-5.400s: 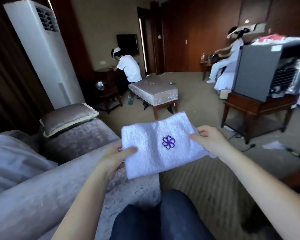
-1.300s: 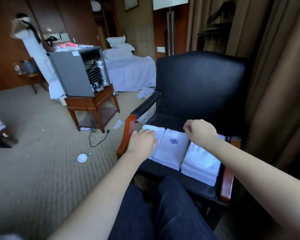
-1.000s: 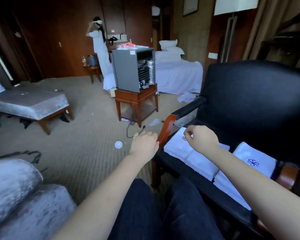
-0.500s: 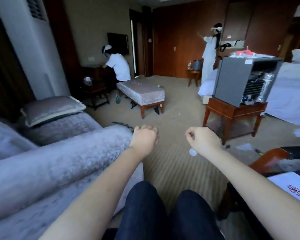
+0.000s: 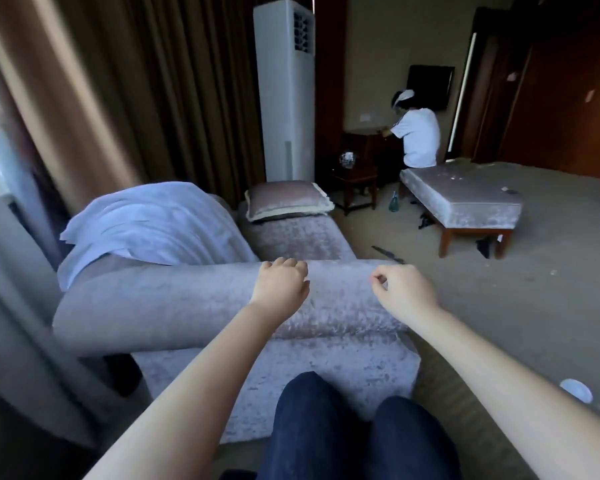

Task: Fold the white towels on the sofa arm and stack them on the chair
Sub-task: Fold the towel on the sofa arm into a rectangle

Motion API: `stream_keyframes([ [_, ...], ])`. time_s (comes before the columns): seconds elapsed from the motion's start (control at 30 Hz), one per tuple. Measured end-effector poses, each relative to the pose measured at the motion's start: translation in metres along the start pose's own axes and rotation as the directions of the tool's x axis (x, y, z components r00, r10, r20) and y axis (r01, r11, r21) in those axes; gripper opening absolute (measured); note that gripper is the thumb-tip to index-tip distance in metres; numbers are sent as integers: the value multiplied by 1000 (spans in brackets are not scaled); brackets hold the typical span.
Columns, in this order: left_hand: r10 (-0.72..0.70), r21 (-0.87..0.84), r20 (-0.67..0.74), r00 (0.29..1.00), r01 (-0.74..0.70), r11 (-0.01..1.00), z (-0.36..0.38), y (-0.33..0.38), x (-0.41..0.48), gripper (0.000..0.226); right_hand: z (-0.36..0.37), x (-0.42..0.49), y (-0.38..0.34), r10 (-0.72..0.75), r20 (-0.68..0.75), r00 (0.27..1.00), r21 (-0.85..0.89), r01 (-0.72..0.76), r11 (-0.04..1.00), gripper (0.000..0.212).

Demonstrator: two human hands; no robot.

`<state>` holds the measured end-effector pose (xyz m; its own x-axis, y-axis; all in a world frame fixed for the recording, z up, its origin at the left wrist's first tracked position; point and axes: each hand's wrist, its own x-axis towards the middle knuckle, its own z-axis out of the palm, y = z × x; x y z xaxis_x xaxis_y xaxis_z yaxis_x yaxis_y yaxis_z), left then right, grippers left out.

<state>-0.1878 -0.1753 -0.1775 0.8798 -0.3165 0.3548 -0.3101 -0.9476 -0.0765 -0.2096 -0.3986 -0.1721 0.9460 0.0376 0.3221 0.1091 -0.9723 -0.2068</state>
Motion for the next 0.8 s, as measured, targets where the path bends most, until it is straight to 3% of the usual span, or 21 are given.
stream_keyframes([
  [0.27, -208, 49, -2, 978, 208, 977, 21, -79, -18, 29, 50, 53, -61, -201, 34, 979, 120, 196, 973, 24],
  [0.43, -260, 31, -130, 957, 266, 964, 37, -122, -8, 9, 82, 94, -86, -315, -79, 946, 153, 324, 934, 20],
  [0.6, -291, 62, -221, 931, 311, 948, 53, -172, 15, 28, 112, 130, -114, -328, -187, 926, 189, 362, 913, 14],
  [0.8, -262, 206, -330, 907, 340, 918, 63, -234, 62, 24, 141, 187, -165, -366, -278, 888, 176, 422, 889, 12],
])
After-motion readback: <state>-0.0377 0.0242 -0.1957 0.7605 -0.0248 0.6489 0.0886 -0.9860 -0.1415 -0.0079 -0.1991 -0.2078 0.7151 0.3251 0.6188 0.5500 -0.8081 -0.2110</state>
